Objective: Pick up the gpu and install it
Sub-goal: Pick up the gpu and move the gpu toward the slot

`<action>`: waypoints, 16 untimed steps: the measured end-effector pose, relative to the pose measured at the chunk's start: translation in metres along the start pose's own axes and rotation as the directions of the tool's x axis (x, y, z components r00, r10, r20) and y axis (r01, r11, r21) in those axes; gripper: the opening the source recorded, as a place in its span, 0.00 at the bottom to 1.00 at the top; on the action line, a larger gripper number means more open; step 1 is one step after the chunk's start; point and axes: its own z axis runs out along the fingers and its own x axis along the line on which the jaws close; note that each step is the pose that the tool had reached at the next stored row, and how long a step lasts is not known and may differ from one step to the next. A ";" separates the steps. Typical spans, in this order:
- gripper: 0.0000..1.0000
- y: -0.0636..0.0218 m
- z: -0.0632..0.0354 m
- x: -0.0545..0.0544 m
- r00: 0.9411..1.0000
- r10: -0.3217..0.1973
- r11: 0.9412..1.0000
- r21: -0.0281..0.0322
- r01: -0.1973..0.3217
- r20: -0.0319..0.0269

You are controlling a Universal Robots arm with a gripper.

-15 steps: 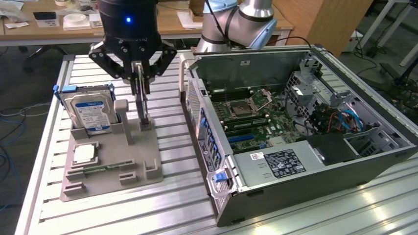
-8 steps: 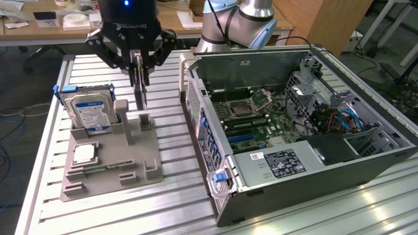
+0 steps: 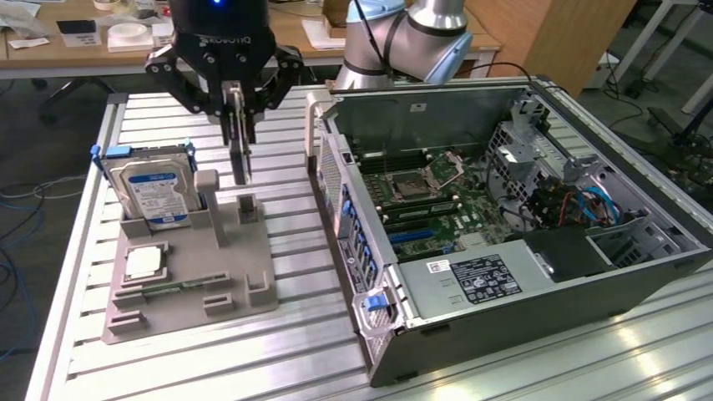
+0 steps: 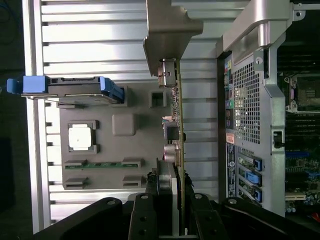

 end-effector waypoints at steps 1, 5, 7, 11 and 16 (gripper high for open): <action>0.28 0.0001 0.0000 -0.002 1.000 0.000 1.000 0.000 0.000 0.000; 0.28 0.0006 0.0001 -0.012 1.000 0.000 1.000 -0.002 0.000 0.000; 0.28 0.0008 0.0001 -0.017 1.000 0.000 1.000 -0.004 0.000 0.000; 0.28 0.0014 0.0001 -0.031 1.000 0.000 1.000 -0.006 0.000 0.000; 0.28 0.0024 0.0001 -0.053 1.000 0.000 1.000 -0.009 0.000 0.000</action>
